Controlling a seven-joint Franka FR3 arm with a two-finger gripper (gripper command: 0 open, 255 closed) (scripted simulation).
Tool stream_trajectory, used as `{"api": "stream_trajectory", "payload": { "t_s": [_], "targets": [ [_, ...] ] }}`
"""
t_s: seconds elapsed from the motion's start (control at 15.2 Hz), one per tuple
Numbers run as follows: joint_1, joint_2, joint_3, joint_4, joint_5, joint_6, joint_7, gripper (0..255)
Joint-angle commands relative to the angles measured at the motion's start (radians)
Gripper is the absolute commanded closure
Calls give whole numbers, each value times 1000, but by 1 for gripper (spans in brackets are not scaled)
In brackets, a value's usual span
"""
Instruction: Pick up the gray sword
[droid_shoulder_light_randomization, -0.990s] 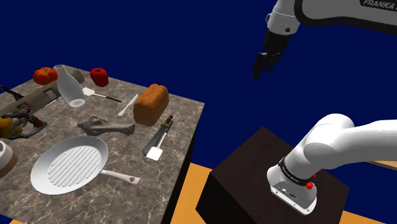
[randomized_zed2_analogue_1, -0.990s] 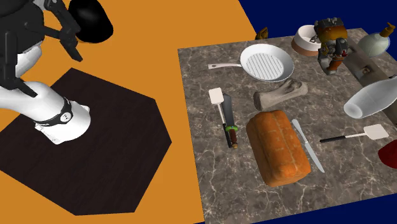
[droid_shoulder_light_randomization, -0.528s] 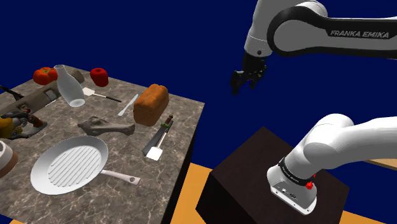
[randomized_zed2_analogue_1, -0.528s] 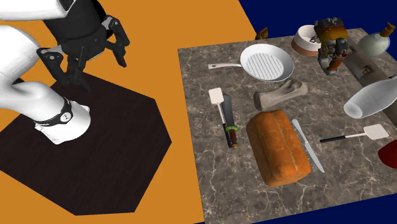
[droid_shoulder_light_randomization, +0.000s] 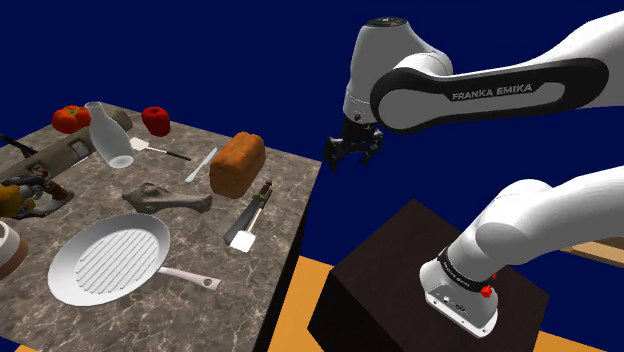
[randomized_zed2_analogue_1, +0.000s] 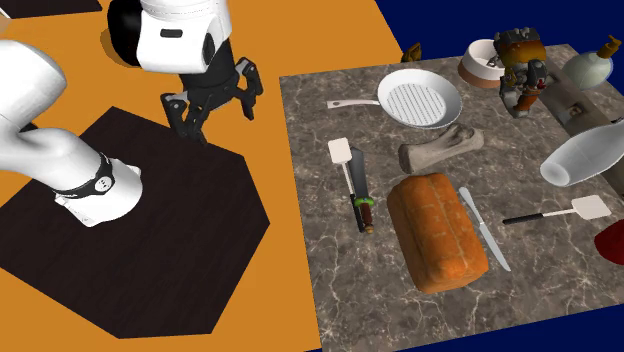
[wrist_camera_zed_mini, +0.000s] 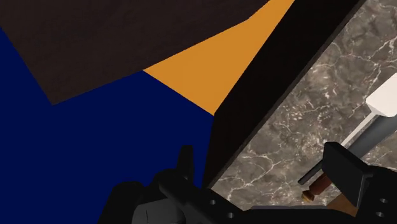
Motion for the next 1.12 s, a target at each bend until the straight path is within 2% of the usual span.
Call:
{"api": "stream_trajectory", "payload": {
  "t_s": [0.0,0.33,0.46,0.66,0.86,1.06],
  "targets": [
    [-15,71,53,15,-1,60,91,0],
    [-72,275,172,78,-70,194,327,0],
    [-96,370,214,115,-128,239,436,0],
    [-118,523,255,184,-250,287,616,0],
    [-101,681,251,270,-389,310,797,0],
    [-48,828,208,370,-504,314,950,0]
  ]
}}
